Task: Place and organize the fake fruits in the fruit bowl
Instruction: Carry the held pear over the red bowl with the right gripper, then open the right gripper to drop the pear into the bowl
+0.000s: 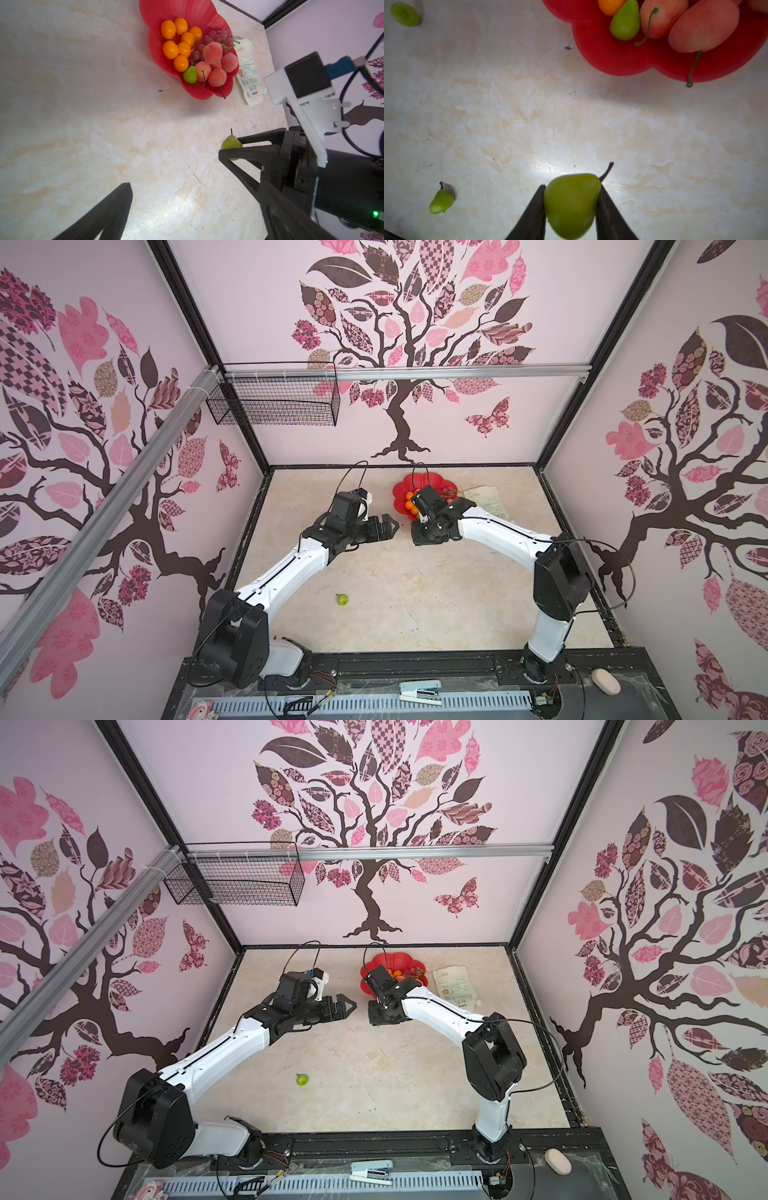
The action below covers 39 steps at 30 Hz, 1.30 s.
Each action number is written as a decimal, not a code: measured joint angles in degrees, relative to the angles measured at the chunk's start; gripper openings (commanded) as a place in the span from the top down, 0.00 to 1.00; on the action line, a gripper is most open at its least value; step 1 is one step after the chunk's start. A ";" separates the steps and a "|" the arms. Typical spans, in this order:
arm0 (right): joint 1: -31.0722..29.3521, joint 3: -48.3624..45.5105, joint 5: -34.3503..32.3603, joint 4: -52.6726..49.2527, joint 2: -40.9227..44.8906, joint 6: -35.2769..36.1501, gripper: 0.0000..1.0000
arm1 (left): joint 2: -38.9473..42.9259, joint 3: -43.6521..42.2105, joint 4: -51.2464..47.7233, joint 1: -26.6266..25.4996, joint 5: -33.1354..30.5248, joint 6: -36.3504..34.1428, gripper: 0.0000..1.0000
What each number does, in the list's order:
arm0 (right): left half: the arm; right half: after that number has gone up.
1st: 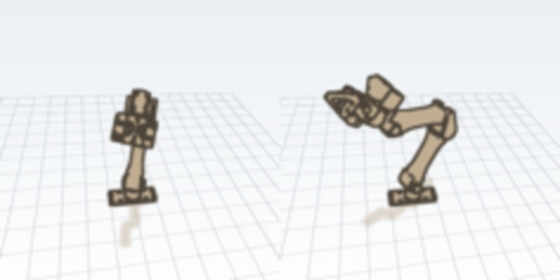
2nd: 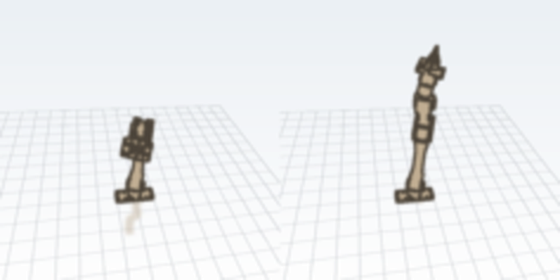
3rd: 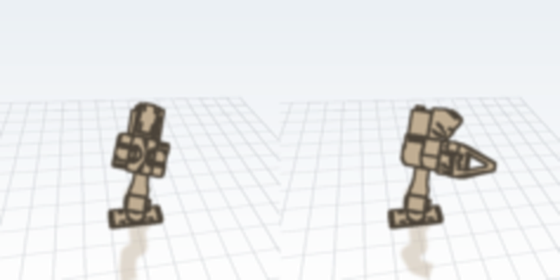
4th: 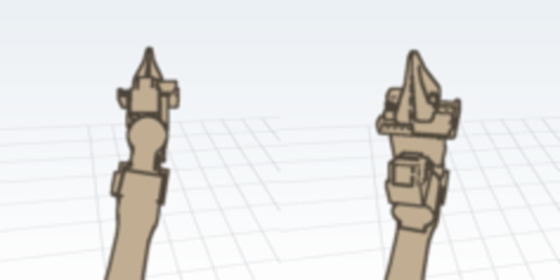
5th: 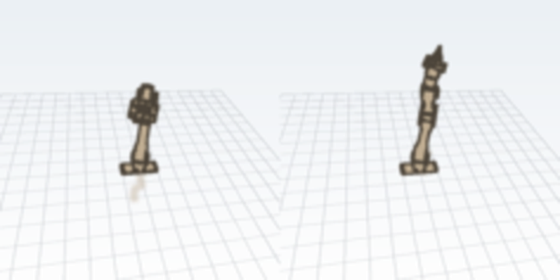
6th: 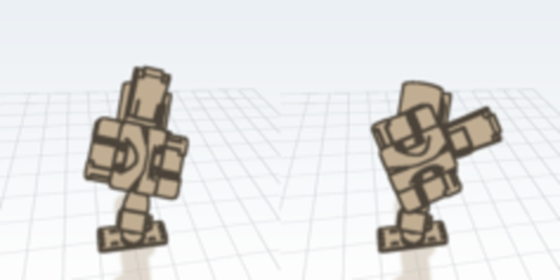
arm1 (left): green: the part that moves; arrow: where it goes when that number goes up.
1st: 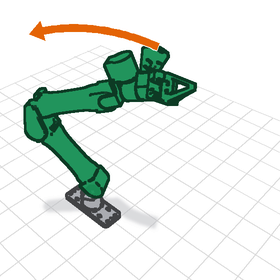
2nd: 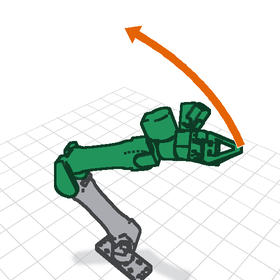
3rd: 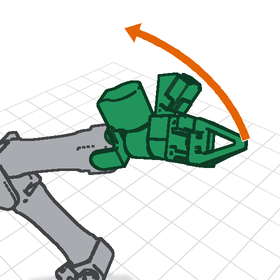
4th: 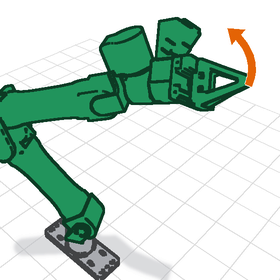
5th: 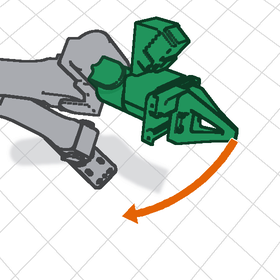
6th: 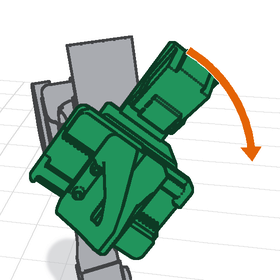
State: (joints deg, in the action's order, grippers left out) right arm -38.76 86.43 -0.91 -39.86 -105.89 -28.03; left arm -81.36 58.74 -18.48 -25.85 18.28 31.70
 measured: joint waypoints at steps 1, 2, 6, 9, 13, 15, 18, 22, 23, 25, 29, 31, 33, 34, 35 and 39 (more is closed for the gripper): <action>0.50 1.60 -0.24 -0.31 -1.11 0.39 0.62 | -1.09 0.87 -0.02 0.04 0.04 0.00 0.02; 0.98 3.04 -0.48 -0.50 -2.38 0.94 0.63 | -2.14 1.70 0.00 0.09 0.07 0.00 0.02; 2.49 9.55 -1.57 -2.23 -7.69 2.58 0.63 | -4.74 3.72 0.00 0.33 0.24 0.00 0.02; 3.50 13.14 -2.12 -2.75 -10.99 3.48 0.63 | -6.05 4.94 0.09 0.50 0.24 0.02 0.02; 4.72 16.98 -2.43 -3.91 -14.19 4.31 0.63 | -7.43 6.10 0.70 0.74 0.42 0.48 0.02; 5.20 19.50 -2.54 -4.66 -16.11 4.79 0.63 | -8.13 6.43 1.27 0.81 0.68 1.20 0.02; 6.03 23.52 -2.54 -5.68 -19.74 5.38 0.63 | -9.73 7.13 2.23 0.85 1.31 2.08 0.02; 7.04 28.52 -2.51 -7.39 -24.30 5.97 0.63 | -11.93 7.96 2.82 0.85 1.95 3.04 0.02; 7.13 29.68 -2.49 -7.89 -25.27 6.05 0.63 | -12.20 8.00 2.82 0.85 2.12 3.15 0.02; 7.52 32.46 -2.47 -9.03 -27.12 6.23 0.62 | -12.37 8.02 2.84 0.85 2.47 3.50 0.02; 8.15 36.52 -2.27 -10.16 -29.86 6.45 0.62 | -12.44 8.46 3.04 0.85 2.89 4.02 0.02; 8.35 37.86 -2.05 -10.71 -30.84 6.45 0.61 | -12.44 8.55 3.13 0.85 2.99 4.15 0.02; 8.50 38.66 -1.84 -11.10 -31.65 6.47 0.61 | -12.46 8.55 3.15 0.85 2.99 4.22 0.02; 8.59 38.99 -1.77 -11.32 -32.02 6.47 0.61 | -12.46 8.55 3.17 0.85 2.99 4.24 0.02; 8.66 39.26 -1.57 -11.58 -32.33 6.47 0.61 | -12.46 8.55 3.19 0.85 2.99 4.26 0.02; 8.87 39.65 -0.87 -12.20 -32.74 6.64 0.59 | -12.46 8.55 3.17 0.85 2.99 4.28 0.02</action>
State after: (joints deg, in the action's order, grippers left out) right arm -29.89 126.08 -1.78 -52.05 -138.63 -21.39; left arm -93.82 67.29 -15.31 -24.99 21.28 35.99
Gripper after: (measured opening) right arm 0.404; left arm 0.982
